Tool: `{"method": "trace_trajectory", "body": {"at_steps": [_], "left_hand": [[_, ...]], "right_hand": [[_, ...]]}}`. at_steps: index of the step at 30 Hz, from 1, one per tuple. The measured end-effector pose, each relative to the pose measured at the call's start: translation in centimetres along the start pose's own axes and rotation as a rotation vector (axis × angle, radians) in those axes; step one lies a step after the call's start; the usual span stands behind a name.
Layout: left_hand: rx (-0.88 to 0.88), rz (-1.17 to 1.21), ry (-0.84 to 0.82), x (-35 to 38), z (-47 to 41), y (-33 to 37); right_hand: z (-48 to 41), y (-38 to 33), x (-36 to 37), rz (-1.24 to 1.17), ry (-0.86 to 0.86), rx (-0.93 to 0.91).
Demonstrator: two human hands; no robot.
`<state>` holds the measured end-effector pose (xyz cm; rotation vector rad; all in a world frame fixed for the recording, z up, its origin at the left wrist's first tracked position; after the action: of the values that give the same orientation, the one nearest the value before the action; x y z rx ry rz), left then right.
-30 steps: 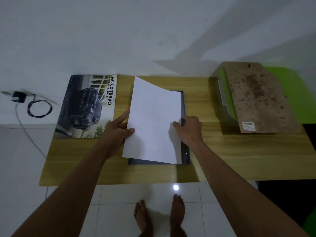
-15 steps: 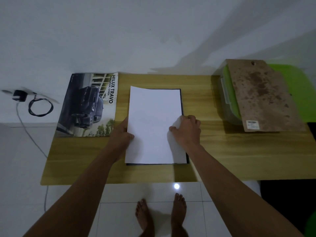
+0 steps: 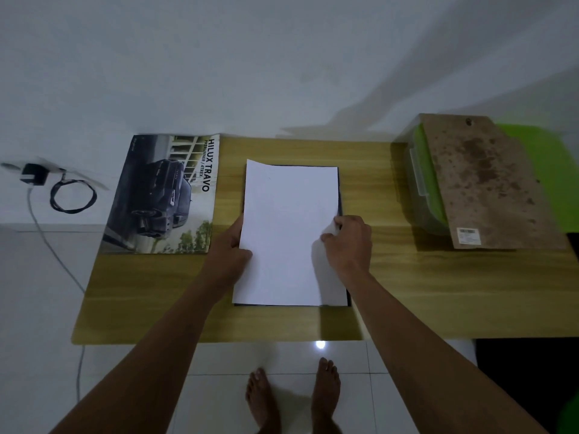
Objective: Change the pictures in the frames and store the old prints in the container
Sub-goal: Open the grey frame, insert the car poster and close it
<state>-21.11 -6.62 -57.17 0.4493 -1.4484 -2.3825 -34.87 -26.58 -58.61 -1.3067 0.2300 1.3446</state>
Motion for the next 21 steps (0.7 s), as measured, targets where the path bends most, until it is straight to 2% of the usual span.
{"method": "trace_trajectory", "body": {"at_steps": [11,21], "left_hand": [[0.021,0.003,0.017,0.0,0.3,0.6],[0.026,-0.011,0.059,-0.8,0.4,1.9]], "right_hand": [[0.8,-1.4,-1.3,-0.054,0.1,-0.049],[0.3,0.3,-3.0,-0.595,0.029,0.06]]}}
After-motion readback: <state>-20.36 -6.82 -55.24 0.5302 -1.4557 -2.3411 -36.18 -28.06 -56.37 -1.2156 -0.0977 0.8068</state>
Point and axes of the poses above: each hand's wrist, its own z-axis away from the middle knuckle, its own x-axis out of the palm, y = z × x, the point moved 8 cm from there along -z, towards the middle knuckle, and after that the axes turned 13 degrees about -y, right-handed, at the moved point
